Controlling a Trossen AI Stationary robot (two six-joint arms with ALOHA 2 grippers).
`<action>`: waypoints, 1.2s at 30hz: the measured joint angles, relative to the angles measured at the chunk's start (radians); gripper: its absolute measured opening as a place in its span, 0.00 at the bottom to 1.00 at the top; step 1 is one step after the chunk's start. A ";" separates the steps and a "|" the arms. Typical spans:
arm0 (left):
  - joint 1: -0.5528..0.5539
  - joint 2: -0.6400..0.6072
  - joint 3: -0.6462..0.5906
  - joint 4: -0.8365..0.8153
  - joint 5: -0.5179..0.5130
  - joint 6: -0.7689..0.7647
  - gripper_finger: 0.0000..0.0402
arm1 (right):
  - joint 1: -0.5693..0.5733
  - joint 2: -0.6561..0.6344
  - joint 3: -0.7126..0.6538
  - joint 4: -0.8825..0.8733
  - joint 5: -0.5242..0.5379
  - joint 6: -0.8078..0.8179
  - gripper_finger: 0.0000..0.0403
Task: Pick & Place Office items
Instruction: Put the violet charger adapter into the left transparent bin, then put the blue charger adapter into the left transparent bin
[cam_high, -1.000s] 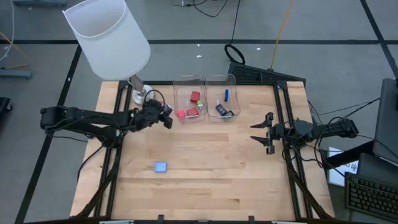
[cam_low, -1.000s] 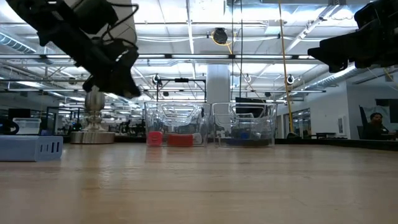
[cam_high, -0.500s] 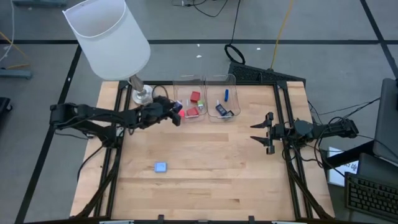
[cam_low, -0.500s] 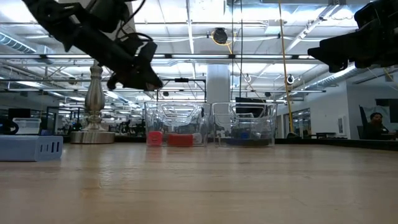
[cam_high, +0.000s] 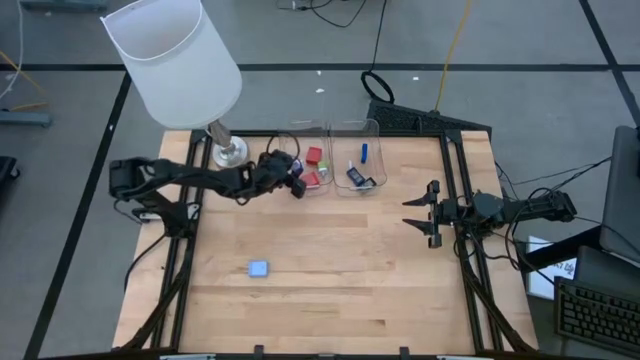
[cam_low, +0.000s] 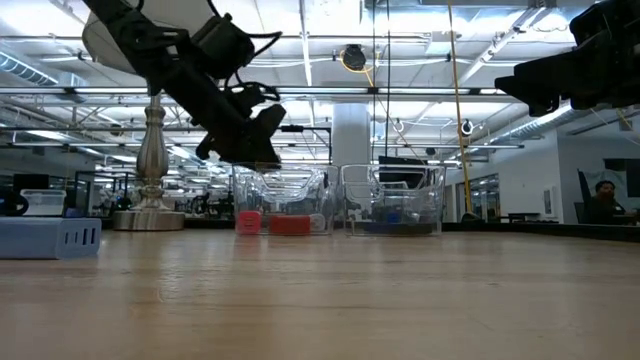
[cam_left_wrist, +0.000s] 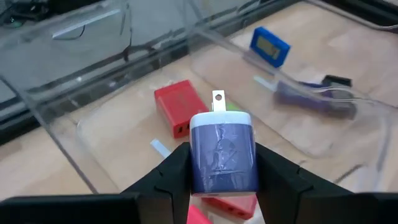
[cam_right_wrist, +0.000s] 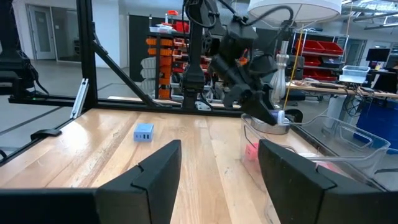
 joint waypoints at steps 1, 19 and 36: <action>0.005 0.007 0.000 0.000 0.000 -0.006 0.35 | 0.000 0.000 0.000 0.000 0.000 0.000 0.51; 0.014 0.022 0.000 0.000 -0.002 -0.008 0.56 | 0.000 0.000 0.000 0.000 0.000 0.000 0.52; 0.006 -0.114 0.000 -0.011 0.346 0.088 0.58 | 0.000 0.000 0.000 0.000 0.000 0.000 0.51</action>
